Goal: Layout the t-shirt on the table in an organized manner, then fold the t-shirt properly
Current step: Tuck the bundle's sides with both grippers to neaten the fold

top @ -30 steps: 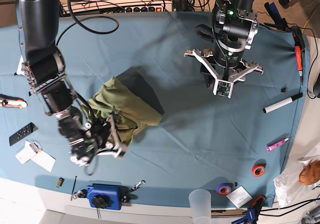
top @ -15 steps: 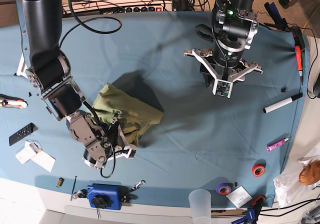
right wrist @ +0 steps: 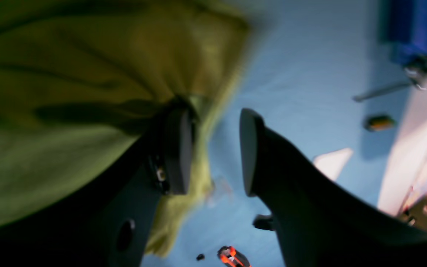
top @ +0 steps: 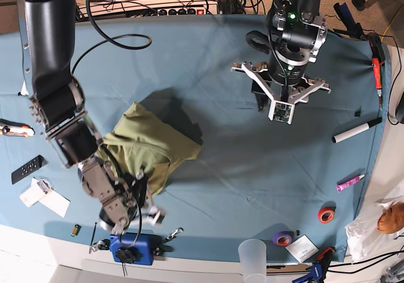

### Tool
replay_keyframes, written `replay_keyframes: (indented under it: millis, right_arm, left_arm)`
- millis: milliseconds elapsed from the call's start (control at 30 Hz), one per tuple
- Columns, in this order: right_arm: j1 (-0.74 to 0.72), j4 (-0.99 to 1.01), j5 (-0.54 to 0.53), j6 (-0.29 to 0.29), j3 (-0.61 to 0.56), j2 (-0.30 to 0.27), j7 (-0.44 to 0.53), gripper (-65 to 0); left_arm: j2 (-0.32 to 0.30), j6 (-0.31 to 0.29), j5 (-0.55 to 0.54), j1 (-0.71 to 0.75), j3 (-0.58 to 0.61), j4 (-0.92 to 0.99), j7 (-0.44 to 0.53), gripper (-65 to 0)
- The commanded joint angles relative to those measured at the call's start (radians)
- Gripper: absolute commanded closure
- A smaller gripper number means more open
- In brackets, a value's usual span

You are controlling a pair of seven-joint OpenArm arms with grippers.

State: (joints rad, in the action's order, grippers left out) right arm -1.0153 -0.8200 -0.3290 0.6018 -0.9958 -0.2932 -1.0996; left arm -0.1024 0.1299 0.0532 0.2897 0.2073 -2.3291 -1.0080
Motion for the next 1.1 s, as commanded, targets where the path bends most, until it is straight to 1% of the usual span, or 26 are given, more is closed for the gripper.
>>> replay_keyframes:
  millis: [0, 100, 167, 267, 300, 333, 433, 567, 633, 700, 800, 833, 900, 967, 1000, 1067]
  right_arm:
    - [-0.06, -0.011, 0.009, -0.016, 0.012, -0.003, 0.001, -21.9]
    - [-0.09, -0.011, 0.018, -0.061, 0.056, -0.006, -0.015, -21.9]
    - [-0.1, -0.011, 0.018, -0.079, 0.122, -0.017, -0.017, -21.9]
    - [-0.098, -0.011, -0.002, -0.084, 0.274, -0.032, -0.02, -21.9]
    - [-0.096, -0.011, -0.026, -0.083, 0.325, -0.04, -0.029, -21.9]
    - [-0.095, -0.011, -0.055, -0.082, 0.376, -0.048, -0.048, -21.9]
    - [-0.091, -0.011, -0.154, -0.078, 0.504, -0.079, -0.121, -21.9]
    - [-0.076, -0.011, -0.261, -0.053, 0.634, -0.141, -0.156, -21.9]
    - [-0.066, -0.011, -0.364, -0.026, 0.682, -0.169, -0.208, -21.8]
    - [-0.045, -0.011, -0.505, 0.02, 0.722, -0.187, -0.288, -21.8]
    - [0.021, -0.011, -0.718, 0.081, 0.763, -0.194, -0.297, -21.7]
    - [0.05, -0.01, -0.779, 0.096, 0.764, -0.195, -0.297, -21.6]
    - [0.114, -0.01, -0.869, 0.096, 0.764, -0.191, -0.297, -21.6]
    - [0.18, -0.01, -0.939, 0.096, 0.764, -0.18, -0.297, -21.3]
    - [0.214, -0.01, -0.959, 0.096, 0.764, -0.173, -0.297, -19.7]
    - [0.276, -0.01, -0.982, 0.096, 0.764, -0.158, -0.297, -13.7]
  left_arm:
    - [0.002, -0.028, -0.026, -0.007, -0.001, -0.017, 0.047, -20.6]
    - [0.003, -0.138, -0.135, -0.014, 0.0, -0.013, 0.125, -20.6]
    - [0.003, -0.189, -0.201, -0.036, 0.0, -0.003, 0.145, -20.6]
    - [0.005, -0.207, -0.242, -0.085, 0.0, 0.034, 0.159, -20.6]
    - [0.006, -0.208, -0.254, -0.103, 0.0, 0.058, 0.171, -20.6]
    - [0.005, -0.225, -0.274, -0.124, 0.0, 0.087, 0.176, -20.6]
    - [0.01, -0.308, -0.357, -0.188, 0.001, 0.195, 0.182, -20.6]
    - [0.066, -0.373, -0.448, -0.271, 0.018, 0.303, 0.196, -20.6]
    - [0.096, -0.389, -0.468, -0.303, 0.032, 0.326, 0.197, -20.6]
    - [0.119, -0.406, -0.469, -0.33, 0.055, 0.335, 0.199, -20.6]
    - [0.128, -0.405, -0.46, -0.373, 0.104, 0.346, 0.224, -20.6]
    - [0.129, -0.404, -0.441, -0.388, 0.124, 0.355, 0.224, -20.6]
    - [0.137, -0.402, -0.387, -0.409, 0.158, 0.389, 0.224, -20.6]
    - [0.141, -0.397, -0.375, -0.427, 0.183, 0.44, 0.225, -20.6]
    - [0.141, -0.397, -0.374, -0.437, 0.194, 0.468, 0.224, -20.6]
    - [0.141, -0.397, -0.37, -0.45, 0.203, 0.513, 0.224, -20.6]
